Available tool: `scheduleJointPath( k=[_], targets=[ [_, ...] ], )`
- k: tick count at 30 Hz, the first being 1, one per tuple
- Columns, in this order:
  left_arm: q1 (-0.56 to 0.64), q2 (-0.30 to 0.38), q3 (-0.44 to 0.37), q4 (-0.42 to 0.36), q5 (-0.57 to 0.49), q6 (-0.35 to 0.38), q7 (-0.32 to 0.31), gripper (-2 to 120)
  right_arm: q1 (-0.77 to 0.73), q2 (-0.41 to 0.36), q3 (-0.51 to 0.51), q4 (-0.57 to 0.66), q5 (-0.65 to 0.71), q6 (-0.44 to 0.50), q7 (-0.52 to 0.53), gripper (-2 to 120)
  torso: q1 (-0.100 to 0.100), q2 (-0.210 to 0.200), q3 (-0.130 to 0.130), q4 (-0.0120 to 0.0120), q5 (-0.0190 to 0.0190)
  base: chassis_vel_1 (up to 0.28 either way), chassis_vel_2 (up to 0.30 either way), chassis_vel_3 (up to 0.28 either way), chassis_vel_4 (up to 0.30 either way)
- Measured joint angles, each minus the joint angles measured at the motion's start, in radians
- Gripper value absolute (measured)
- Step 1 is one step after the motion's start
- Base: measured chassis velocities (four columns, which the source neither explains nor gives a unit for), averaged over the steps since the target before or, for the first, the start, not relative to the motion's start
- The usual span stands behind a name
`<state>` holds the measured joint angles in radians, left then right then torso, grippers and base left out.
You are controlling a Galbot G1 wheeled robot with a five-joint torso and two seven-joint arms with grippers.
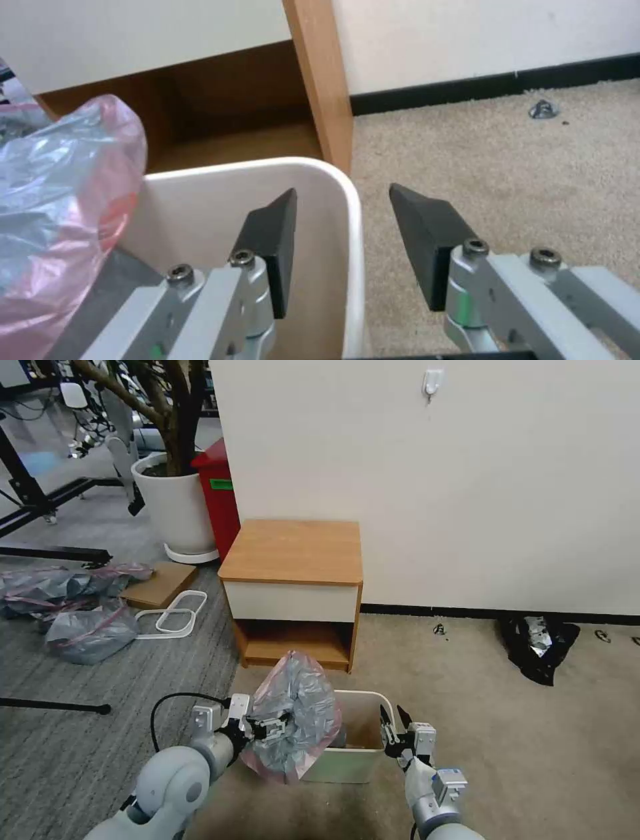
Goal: Pick up the garbage bag from the table and place it over the trash can.
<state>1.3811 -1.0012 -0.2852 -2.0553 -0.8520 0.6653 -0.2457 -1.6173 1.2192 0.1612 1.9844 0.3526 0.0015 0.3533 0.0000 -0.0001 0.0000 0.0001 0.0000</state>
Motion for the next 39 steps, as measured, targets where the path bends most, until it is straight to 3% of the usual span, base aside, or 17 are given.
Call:
scheduleJointPath(
  k=[10,22,31,35,39],
  targets=[
    [-0.058,0.021,0.043,0.012,-0.101,0.020,-0.054,74,0.001,0.003,0.005,-0.009,-0.002,0.001,0.000,39,0.000,0.000,0.000,-0.0001,0.0000,0.000,0.000,0.000,0.000],
    [-0.125,0.052,0.114,0.040,-0.191,0.050,-0.106,73,0.001,0.009,0.007,-0.022,-0.007,0.006,0.000,39,0.000,0.000,0.000,0.0000,0.0000,0.000,0.000,0.000,0.000],
    [-0.166,0.071,0.179,0.065,-0.225,0.067,-0.131,65,0.005,0.015,0.010,-0.033,-0.009,0.008,0.000,39,0.000,0.000,0.000,-0.0001,0.0000,0.000,0.000,0.000,0.000],
    [-0.179,0.071,0.196,0.075,-0.233,0.068,-0.140,57,0.006,0.017,0.009,-0.038,-0.011,0.011,-0.001,39,0.000,0.000,0.000,-0.0001,0.0000,0.000,0.000,0.000,0.000],
    [-0.195,0.072,0.211,0.086,-0.246,0.066,-0.149,37,0.010,0.018,0.009,-0.043,-0.013,0.013,-0.002,39,0.000,0.000,0.000,-0.0001,0.0001,0.000,0.000,0.000,0.000]
  ],
)
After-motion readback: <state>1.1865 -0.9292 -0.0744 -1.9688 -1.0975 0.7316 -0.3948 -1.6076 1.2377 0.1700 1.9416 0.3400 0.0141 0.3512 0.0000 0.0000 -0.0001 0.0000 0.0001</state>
